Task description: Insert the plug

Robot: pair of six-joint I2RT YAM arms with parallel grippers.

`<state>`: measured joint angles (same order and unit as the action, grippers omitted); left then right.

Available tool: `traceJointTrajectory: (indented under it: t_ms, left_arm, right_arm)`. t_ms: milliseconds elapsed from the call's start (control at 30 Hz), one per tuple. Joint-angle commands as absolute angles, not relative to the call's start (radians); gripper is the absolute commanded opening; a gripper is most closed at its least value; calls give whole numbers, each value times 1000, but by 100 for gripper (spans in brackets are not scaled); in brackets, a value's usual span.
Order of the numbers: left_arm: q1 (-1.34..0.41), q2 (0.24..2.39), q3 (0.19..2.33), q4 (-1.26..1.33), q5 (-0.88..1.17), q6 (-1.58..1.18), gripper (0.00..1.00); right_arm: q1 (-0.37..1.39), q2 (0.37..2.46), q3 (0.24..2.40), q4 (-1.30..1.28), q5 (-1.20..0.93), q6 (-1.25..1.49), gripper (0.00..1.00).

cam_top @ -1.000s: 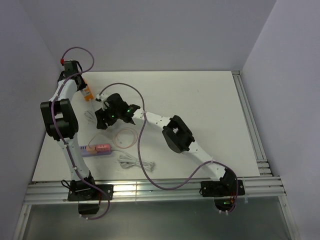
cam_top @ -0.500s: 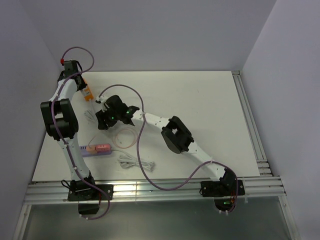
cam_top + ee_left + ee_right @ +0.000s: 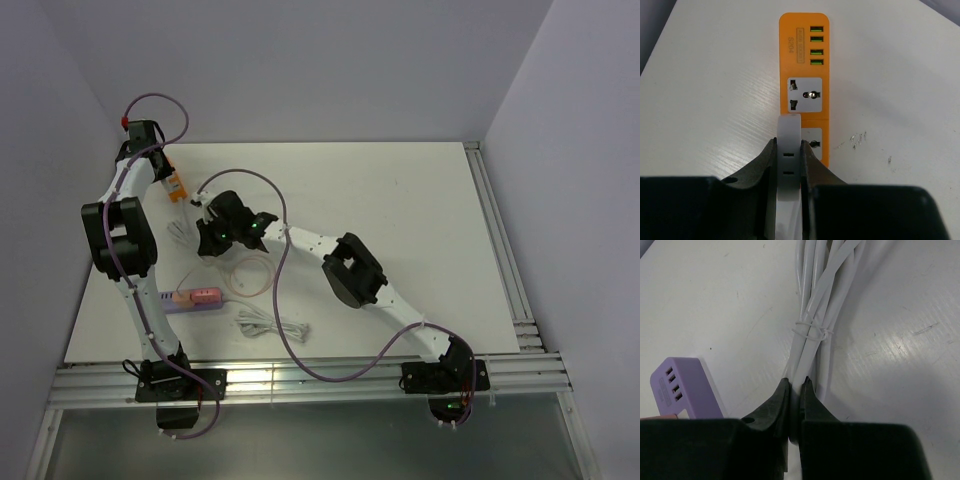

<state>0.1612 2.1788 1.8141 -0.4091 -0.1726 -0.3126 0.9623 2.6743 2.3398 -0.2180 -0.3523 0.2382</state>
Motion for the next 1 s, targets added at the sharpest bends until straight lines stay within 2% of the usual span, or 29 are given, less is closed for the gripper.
traceJointTrajectory:
  t_ms: [0,267,433,767,967]
  left_arm:
    - [123,2272,1787,-583,-77,-339,0]
    - [118,2306,1836,-600,-71,-344,0]
    - [112,2338,1867,-603,-40,-360,0]
    - [32,2352,1882,-606,-135,-359,0]
    - [11,2319,1833,-584,-170,-359,0]
  right_arm:
    - [968,2677,2304,-213,-370,280,0]
    - [959,2559,2065,-72,-403,302,0]
    - [956,2539,2034,-69,-410,314,0]
    - [945,2542,1983,-15,-448,373,0]
    - [894,2484,1867,138,-589,472,0]
